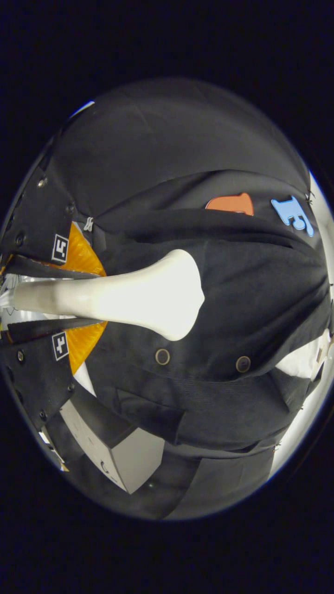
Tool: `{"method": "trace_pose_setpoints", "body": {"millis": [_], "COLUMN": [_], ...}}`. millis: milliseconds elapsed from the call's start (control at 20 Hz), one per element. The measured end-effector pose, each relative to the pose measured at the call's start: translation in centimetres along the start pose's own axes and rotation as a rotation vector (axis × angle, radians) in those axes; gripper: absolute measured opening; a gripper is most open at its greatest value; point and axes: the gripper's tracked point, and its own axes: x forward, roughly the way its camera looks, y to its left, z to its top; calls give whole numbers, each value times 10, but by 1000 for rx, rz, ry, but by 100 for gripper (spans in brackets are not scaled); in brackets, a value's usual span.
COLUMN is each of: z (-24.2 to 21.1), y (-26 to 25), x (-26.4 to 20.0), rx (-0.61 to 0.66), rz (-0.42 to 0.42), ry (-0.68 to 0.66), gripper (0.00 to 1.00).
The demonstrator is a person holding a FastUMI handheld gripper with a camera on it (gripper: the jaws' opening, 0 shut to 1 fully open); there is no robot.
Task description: Iron the clothes twice with a garment steamer, once on the left side and once on the right side.
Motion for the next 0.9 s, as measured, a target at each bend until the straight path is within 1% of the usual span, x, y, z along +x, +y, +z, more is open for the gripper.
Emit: {"method": "trace_pose_setpoints", "body": {"millis": [200, 750, 900], "z": [-23, -128, -146], "y": [-1, -4, -4], "x": [10, 36, 41], "rx": [-16, -69, -72], "rz": [0, 11, 24], "ry": [22, 148, 177], "gripper": [41, 41, 41]}}
